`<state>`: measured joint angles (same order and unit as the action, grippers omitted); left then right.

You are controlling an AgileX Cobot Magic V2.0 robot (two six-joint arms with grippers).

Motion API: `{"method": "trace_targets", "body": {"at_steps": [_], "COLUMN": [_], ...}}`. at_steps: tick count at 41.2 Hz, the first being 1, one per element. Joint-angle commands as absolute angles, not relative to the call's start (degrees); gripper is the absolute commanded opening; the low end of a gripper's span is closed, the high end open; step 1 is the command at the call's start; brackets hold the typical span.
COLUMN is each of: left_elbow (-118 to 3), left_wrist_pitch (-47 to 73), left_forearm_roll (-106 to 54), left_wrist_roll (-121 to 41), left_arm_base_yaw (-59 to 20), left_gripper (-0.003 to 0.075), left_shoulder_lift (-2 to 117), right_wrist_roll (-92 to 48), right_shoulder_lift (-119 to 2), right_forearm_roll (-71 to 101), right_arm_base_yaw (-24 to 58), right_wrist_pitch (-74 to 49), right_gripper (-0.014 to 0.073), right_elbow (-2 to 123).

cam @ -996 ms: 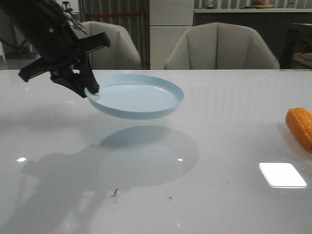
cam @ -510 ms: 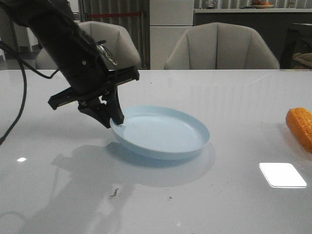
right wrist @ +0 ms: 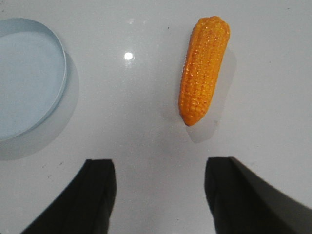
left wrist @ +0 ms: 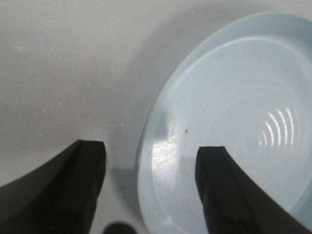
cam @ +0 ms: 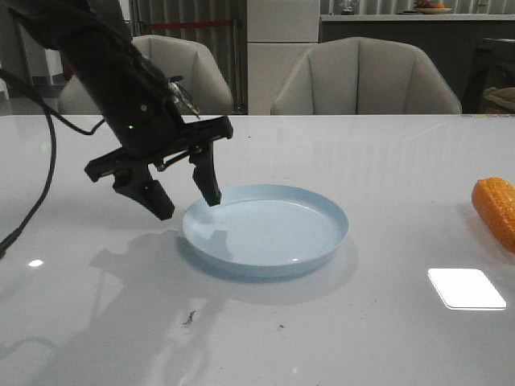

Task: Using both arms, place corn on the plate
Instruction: 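Grip the plate rim with the left gripper and slide it toward table center, then open the left gripper and lift it away from the plate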

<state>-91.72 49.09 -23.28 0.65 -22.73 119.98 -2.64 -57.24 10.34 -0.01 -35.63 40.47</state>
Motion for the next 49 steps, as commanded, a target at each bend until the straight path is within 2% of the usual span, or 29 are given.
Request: {"method": "trace_targets", "body": {"at_steps": [1,5,11,21,28,35,49], "left_elbow": [-98.0,-103.5,-108.4,-108.5,-105.6,-92.9,-54.0], "left_wrist_pitch": [54.8,57.4,53.2,51.0,49.0,41.8,19.4], "left_forearm_roll": [-24.0,-23.5,-21.1,-8.2,-7.1,-7.2,-8.3], "left_wrist_roll": [-5.1,-6.1,-6.4,-9.3,-9.3,-9.3,-9.3], "left_arm_base_yaw": [-21.5,-19.9,-17.1,-14.0,-10.1,-5.3,-2.5], "left_gripper": [0.0472,0.0472,0.0472,0.047,0.047,0.047,0.047], "left_shoulder_lift": [116.3,115.8,112.1,101.3,94.4,86.3,64.0], "right_wrist_roll": [-3.2,-3.2,-3.2,-3.2,-3.2,-3.2,-2.5], "right_shoulder_lift": [-56.7,-56.7,-56.7,-56.7,-56.7,-56.7,-56.7], "right_forearm_roll": [10.9,10.9,10.9,10.9,10.9,10.9,10.9], "right_arm_base_yaw": [-0.3,-0.3,-0.3,-0.3,-0.3,-0.3,-0.3], "right_wrist_pitch": [-32.6,-32.5,-32.4,-32.1,-32.1,-32.1,-32.6], "right_gripper": [0.0503,0.0503,0.0503,0.0503,0.0503,0.0503,0.0503], "right_elbow": [42.4,42.4,42.4,42.4,42.4,42.4,42.4]}}
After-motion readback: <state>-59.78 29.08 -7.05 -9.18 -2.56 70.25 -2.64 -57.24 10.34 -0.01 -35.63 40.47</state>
